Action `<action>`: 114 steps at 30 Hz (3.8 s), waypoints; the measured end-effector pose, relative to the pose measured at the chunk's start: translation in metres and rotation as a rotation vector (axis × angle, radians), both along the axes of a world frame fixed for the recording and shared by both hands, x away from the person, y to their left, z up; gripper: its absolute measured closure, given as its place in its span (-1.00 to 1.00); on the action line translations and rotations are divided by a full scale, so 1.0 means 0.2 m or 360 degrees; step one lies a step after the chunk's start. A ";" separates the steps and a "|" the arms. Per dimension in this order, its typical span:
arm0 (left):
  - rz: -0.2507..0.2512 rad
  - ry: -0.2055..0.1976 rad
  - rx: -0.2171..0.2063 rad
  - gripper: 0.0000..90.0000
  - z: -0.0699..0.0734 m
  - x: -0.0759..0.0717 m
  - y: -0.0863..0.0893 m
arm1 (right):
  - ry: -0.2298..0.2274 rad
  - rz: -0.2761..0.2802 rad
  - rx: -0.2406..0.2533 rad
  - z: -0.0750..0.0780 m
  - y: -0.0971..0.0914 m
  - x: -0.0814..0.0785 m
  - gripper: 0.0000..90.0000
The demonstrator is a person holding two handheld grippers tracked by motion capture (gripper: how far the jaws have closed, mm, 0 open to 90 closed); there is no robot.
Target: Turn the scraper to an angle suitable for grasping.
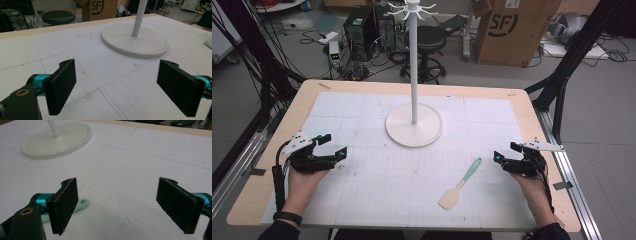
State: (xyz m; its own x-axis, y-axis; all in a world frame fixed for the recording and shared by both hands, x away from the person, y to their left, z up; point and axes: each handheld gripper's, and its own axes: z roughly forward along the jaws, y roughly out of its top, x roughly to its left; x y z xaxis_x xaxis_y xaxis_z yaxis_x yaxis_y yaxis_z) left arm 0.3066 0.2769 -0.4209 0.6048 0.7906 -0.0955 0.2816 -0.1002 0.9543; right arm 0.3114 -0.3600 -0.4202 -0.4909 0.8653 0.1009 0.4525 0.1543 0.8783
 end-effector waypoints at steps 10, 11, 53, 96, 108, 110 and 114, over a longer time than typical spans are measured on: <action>-0.0017 0.0028 0.0012 -0.63 -0.01 0.00 0.00 | 0.0003 0.0006 0.0003 0.01 0.00 -0.01 -0.62; -0.0015 0.0033 0.0026 -0.63 -0.01 0.00 0.00 | 0.0006 0.0009 0.0006 0.01 -0.01 -0.01 -0.61; -0.0044 0.0063 0.0050 -0.59 -0.02 0.00 -0.02 | 0.0343 0.0339 -0.0223 -0.12 0.15 0.04 0.98; -0.0095 0.0072 0.0052 -0.56 -0.02 0.00 -0.03 | 0.0260 0.0878 -0.0407 -0.11 1.07 0.24 0.98; -0.0096 0.0073 0.0059 -0.56 -0.02 -0.01 -0.03 | 0.0246 0.1004 -0.0391 -0.10 1.20 0.18 0.98; -0.0092 0.0074 0.0057 -0.56 -0.03 0.00 -0.03 | 0.0244 0.0991 -0.0349 -0.06 1.16 0.18 0.94; -0.0082 0.0078 0.0068 -0.56 -0.03 0.00 -0.02 | 0.0142 0.0918 -0.0229 0.05 0.99 0.17 0.87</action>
